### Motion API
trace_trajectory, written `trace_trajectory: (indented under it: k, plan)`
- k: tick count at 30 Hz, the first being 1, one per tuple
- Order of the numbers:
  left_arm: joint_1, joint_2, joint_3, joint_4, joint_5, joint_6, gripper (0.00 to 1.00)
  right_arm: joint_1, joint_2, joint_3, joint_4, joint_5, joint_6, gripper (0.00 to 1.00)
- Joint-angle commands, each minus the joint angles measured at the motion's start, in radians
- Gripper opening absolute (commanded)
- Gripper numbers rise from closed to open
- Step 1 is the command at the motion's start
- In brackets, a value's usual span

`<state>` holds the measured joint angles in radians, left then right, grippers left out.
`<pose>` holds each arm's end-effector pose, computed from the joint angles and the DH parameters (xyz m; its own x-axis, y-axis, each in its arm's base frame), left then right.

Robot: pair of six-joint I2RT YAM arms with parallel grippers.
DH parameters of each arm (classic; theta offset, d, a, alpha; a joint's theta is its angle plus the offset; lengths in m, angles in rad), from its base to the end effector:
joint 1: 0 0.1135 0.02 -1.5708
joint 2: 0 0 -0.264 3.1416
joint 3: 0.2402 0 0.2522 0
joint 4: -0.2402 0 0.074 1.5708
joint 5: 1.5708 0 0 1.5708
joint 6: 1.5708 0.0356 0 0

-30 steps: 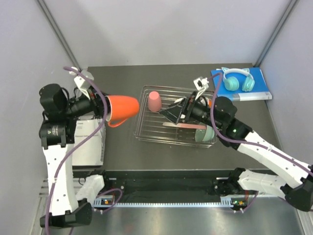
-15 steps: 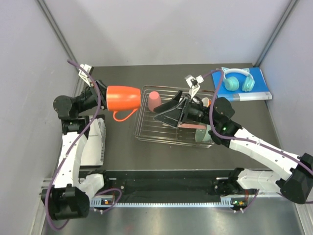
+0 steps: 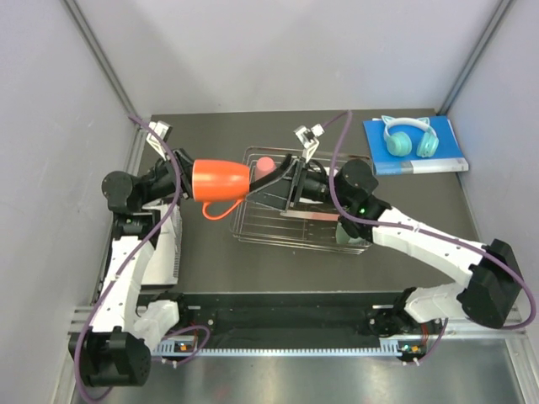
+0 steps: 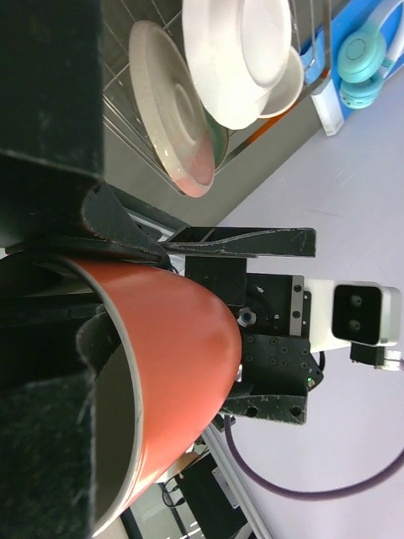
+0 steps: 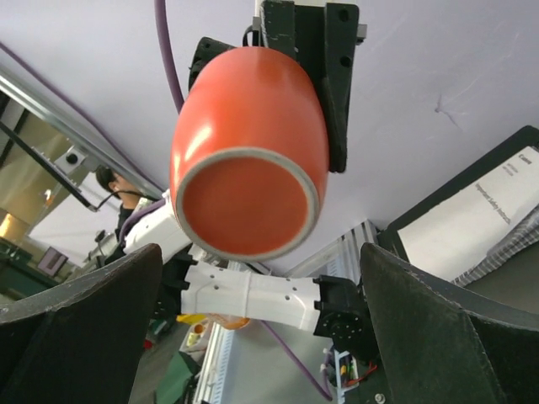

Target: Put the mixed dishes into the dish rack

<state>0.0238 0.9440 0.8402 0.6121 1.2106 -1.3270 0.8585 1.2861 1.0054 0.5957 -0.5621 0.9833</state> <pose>0.1914 -0.0288 0.4037 -0.6675 -0.3580 -0.6529 0.6674 0.1010 -0.7378 0.1797 0.2371 0.3889 -0.6965 0.2710 -0.6644 -0.7071 -0.1012 0.6999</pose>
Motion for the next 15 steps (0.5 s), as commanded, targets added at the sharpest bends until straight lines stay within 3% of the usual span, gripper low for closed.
trace_trajectory:
  k: [1, 15]
  plan:
    - [-0.010, -0.034, -0.007, -0.006, -0.052, 0.043, 0.00, 0.027, 0.042, 0.074, 0.121, -0.024, 0.057, 1.00]
    - [-0.074, -0.059, -0.033, -0.207, -0.066, 0.245, 0.00, 0.053, 0.159, 0.141, 0.227, -0.036, 0.159, 1.00]
